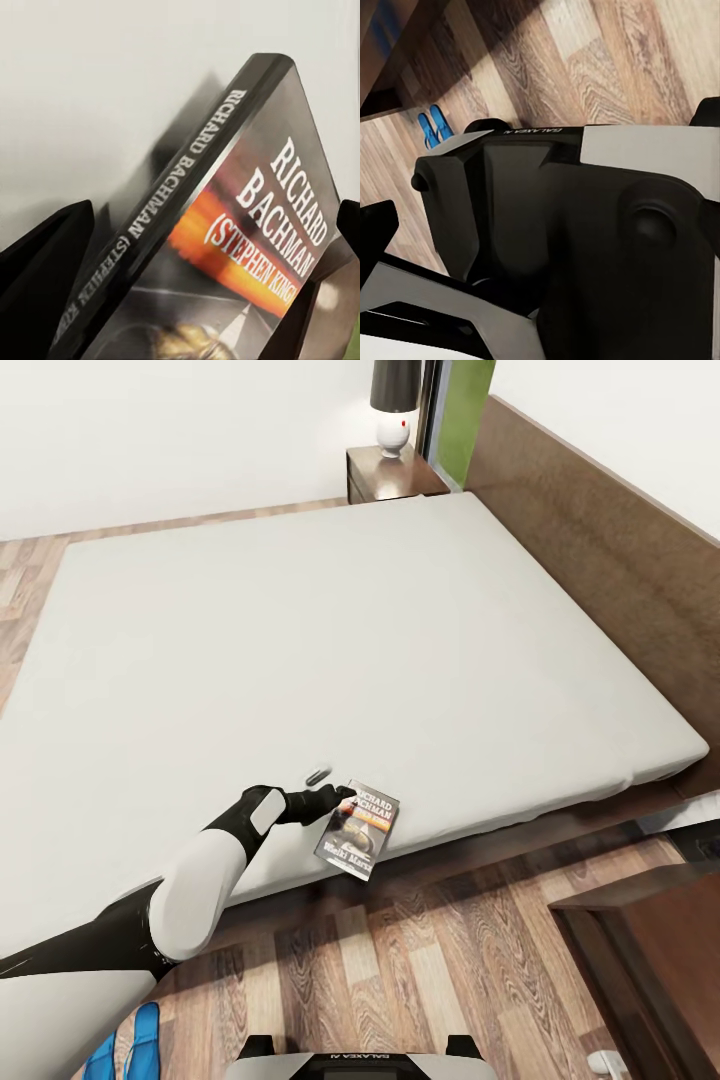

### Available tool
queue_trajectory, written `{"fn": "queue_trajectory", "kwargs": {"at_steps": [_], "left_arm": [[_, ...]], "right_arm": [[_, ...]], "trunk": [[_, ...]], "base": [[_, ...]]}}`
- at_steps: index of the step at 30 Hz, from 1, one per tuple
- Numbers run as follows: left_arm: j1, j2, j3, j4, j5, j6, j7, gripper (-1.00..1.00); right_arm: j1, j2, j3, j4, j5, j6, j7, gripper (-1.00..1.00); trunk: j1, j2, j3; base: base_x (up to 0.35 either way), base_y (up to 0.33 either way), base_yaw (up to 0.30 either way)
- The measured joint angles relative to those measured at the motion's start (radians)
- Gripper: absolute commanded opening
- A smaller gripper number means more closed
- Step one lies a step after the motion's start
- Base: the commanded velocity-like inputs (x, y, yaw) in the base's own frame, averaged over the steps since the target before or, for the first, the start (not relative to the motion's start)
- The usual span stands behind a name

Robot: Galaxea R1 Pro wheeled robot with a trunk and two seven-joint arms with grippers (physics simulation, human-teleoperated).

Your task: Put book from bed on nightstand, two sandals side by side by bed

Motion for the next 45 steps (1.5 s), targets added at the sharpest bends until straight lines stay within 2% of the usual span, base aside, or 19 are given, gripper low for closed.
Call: {"fn": "queue_trajectory", "kwargs": {"at_steps": [9,31,35,40,45], "left_arm": [[0.0,0.0,0.0,0.0,0.0,-0.005,0.0,1.0],[0.0,0.001,0.001,0.022,-0.006,-0.008,0.001,1.0],[0.0,0.012,0.001,0.023,-0.006,-0.007,0.001,1.0],[0.0,0.04,0.001,0.022,-0.005,-0.005,-0.01,1.0],[0.003,0.089,0.0,0.021,-0.008,-0.005,-0.026,1.0]], "right_arm": [[0.0,0.0,0.001,0.0,-0.001,0.002,0.001,1.0],[0.0,0.0,0.001,0.0,0.0,0.002,0.001,1.0],[0.0,0.0,0.001,0.0,-0.001,0.002,0.001,1.0],[0.0,0.0,0.001,0.0,-0.001,0.002,-0.002,1.0],[0.0,0.0,0.001,0.0,-0.001,0.002,-0.001,1.0]], "trunk": [[0.0,0.0,0.0],[-0.084,0.154,0.069],[-0.1,0.182,0.081],[-0.119,0.217,0.097],[-0.138,0.252,0.113]], "base": [[0.0,0.0,0.0],[0.0,0.0,0.0],[0.0,0.0,0.0],[0.0,0.0,0.0],[0.0,0.0,0.0]]}}
